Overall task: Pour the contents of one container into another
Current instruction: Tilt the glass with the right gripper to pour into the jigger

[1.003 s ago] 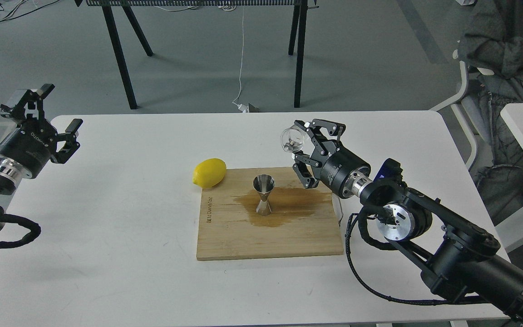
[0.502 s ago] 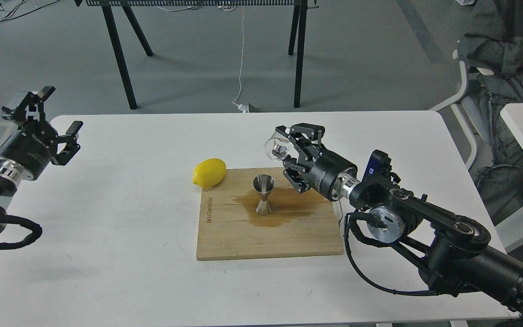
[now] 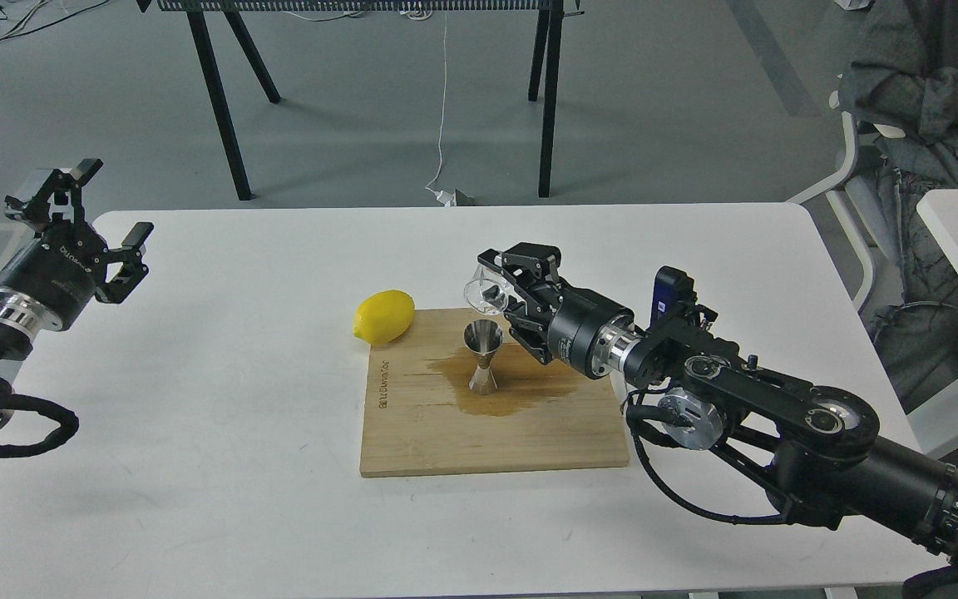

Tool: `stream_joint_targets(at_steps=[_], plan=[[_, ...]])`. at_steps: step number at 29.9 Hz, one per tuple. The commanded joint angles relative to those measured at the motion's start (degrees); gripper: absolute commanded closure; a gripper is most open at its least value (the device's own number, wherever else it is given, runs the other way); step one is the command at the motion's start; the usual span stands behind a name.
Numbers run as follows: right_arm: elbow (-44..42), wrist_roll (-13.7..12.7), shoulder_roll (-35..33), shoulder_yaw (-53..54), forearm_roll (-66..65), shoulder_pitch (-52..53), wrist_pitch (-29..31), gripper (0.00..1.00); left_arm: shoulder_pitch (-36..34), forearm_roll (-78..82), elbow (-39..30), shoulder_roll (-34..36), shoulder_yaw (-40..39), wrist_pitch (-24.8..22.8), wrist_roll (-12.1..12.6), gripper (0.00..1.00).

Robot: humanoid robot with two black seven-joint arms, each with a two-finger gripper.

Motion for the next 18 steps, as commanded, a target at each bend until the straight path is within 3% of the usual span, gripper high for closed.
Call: stream_joint_targets(at_steps=[1,18], plan=[[-0.3,0.0,0.0,-0.1,-0.6,0.0,0.0,0.6,0.0,0.0,0.0,-0.3,0.0,0.0,0.0,0.0],[-2.1,0.1,0.1,-5.4,-5.1,4.5,0.3,0.6,0.0,-0.1,0.9,-0.2,0.0,0.0,0.0,0.0]])
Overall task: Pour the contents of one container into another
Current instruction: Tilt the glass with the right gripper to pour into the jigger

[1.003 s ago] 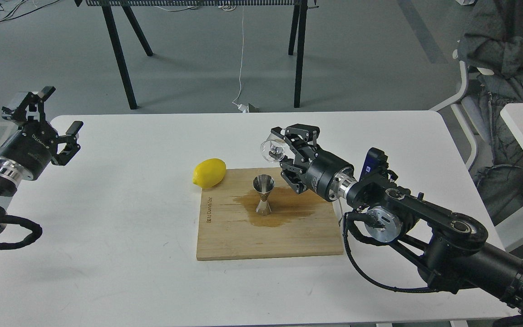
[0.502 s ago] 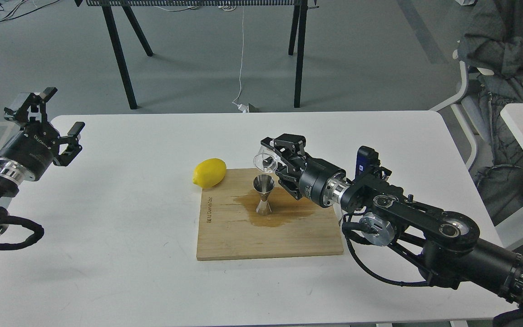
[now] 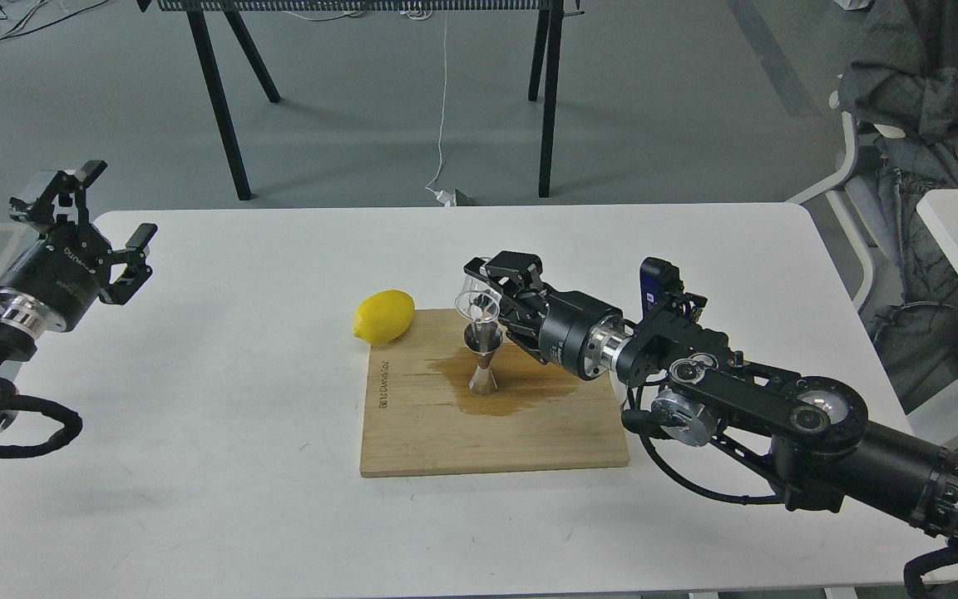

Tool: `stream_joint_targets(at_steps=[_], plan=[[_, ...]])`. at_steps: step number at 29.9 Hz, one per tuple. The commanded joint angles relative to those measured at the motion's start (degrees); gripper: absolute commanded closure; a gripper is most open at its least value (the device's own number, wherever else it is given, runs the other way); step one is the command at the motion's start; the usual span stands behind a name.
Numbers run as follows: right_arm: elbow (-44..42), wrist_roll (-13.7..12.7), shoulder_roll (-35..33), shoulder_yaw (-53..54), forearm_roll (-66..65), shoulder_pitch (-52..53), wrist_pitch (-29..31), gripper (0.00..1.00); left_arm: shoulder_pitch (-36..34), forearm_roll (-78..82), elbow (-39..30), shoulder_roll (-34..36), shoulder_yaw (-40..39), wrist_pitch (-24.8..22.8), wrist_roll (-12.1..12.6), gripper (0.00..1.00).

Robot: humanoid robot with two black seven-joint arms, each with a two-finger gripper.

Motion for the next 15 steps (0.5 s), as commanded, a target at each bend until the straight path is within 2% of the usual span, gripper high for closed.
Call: stream_joint_targets(at_steps=[1,15], plan=[[-0.5,0.1,0.0,-0.4,-0.6,0.7,0.1,0.6,0.0,-0.1,0.6,0.1,0.0,0.0,0.0,0.0],[0.0,0.1,-1.2,-1.6,-1.8,0.8,0.6,0.6,0.0,-0.1,0.8,0.1,0.0,0.0,0.0,0.0]])
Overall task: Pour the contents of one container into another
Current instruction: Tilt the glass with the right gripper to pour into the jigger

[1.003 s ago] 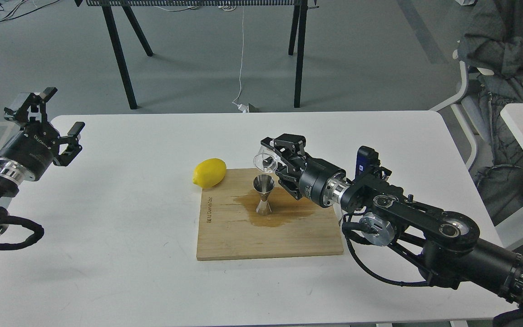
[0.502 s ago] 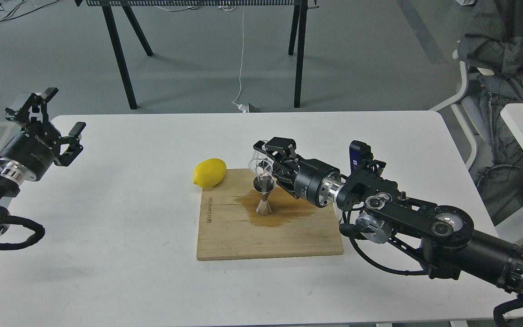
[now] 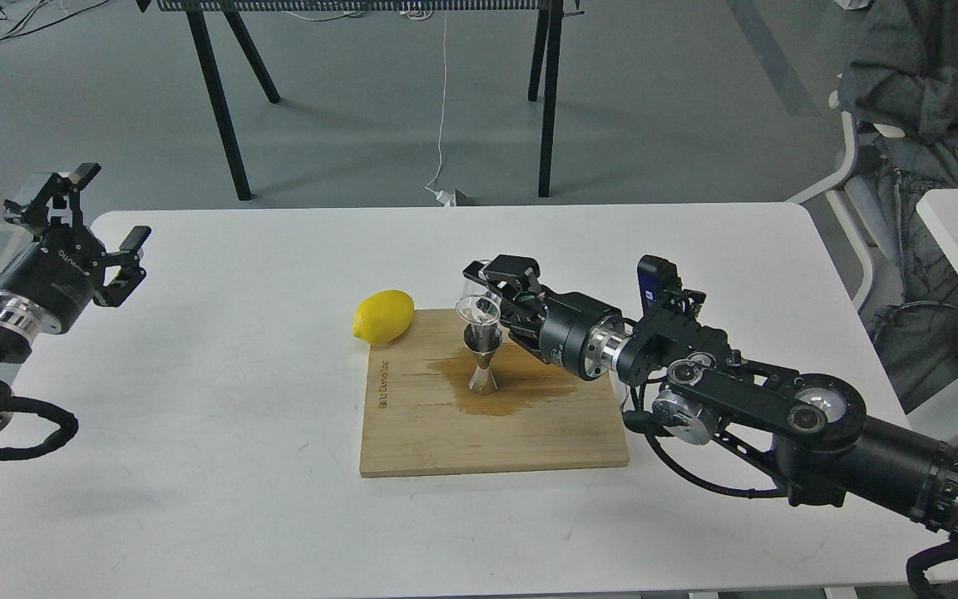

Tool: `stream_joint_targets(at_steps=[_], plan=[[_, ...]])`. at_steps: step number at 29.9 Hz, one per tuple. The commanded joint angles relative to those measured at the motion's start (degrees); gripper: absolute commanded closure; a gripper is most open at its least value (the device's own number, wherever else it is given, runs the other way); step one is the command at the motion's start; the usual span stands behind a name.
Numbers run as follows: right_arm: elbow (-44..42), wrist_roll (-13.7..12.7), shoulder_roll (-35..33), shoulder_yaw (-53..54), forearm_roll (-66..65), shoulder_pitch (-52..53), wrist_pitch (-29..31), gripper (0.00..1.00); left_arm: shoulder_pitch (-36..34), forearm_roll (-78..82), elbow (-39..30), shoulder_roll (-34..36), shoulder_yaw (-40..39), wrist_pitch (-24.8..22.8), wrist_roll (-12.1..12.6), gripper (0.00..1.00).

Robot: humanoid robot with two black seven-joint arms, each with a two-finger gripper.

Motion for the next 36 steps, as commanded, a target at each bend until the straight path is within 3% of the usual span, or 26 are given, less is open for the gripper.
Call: stream_joint_targets(at_steps=[1,36], plan=[[0.1,0.1,-0.5,-0.1,-0.5,0.0,0.1,0.6,0.0,0.0,0.0,-0.1,-0.1,0.0,0.0,0.0],[-0.1,0.4,-1.3,-3.0,-7.5,0.9,0.1,0.6,0.1,0.0,0.0,-0.5,0.1,0.0,0.0,0.0]])
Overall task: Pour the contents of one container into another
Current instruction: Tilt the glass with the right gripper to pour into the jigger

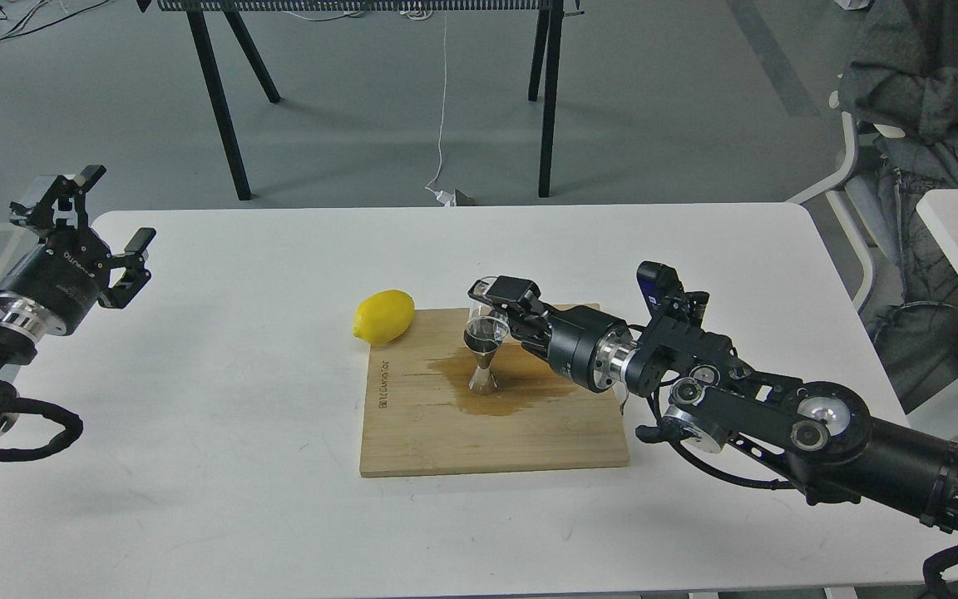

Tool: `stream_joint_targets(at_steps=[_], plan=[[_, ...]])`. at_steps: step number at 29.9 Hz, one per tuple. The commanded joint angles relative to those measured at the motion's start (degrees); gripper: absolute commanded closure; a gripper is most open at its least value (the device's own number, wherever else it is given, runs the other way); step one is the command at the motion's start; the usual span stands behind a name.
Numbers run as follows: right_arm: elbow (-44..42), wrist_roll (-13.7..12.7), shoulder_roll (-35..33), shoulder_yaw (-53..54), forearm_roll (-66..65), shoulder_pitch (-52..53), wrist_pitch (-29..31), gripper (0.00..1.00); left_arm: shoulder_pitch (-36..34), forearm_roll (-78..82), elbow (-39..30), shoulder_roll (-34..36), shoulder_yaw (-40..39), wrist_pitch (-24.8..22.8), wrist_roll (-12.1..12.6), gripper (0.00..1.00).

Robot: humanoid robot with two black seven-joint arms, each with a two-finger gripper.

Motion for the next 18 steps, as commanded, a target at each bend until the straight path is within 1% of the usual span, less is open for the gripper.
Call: stream_joint_targets(at_steps=[1,12,18], plan=[[0.0,0.0,0.0,0.0,0.0,0.3,0.0,0.6,0.0,0.0,0.0,0.0,0.1,0.0,0.0,0.0],[-0.3,0.1,0.1,-0.1,-1.2,1.2,0.0,0.6,0.0,0.0,0.0,0.0,0.1,0.0,0.0,0.0],[-1.3,0.3,0.3,-2.8,-1.5,2.8,0.0,0.6,0.0,0.0,0.5,0.0,0.1,0.0,0.0,0.0]])
